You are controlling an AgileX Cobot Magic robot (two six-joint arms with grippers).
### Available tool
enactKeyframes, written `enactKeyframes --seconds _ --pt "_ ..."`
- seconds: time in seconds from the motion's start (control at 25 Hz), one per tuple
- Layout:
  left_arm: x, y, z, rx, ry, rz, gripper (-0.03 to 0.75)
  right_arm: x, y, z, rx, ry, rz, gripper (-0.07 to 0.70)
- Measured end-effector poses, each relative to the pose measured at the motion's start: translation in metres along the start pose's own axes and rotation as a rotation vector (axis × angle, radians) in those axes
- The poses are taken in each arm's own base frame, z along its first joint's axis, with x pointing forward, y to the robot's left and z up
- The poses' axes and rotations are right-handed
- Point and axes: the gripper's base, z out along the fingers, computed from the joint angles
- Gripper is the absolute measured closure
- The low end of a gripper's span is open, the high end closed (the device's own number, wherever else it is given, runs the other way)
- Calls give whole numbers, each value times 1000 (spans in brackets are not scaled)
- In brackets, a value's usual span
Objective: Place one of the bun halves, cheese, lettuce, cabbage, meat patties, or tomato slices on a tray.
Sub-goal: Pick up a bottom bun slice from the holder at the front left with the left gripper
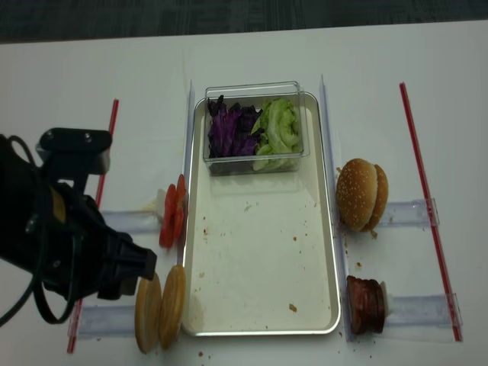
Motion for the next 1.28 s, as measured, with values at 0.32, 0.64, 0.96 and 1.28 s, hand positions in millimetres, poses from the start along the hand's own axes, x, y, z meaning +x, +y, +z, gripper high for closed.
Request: enactKeyframes --seconds 0.32,0.64,0.96,1.28 --pt "-14 -36 17 -10 80 3 366 0 0 0 0 0 0 227" --pt "-18 -53 44 -60 179 14 366 0 0 0 0 0 0 227" --pt "-32 -61 75 -86 210 -12 366 0 0 0 0 0 0 227" --pt "-39 -63 94 -112 222 -7 366 0 0 0 0 0 0 227"
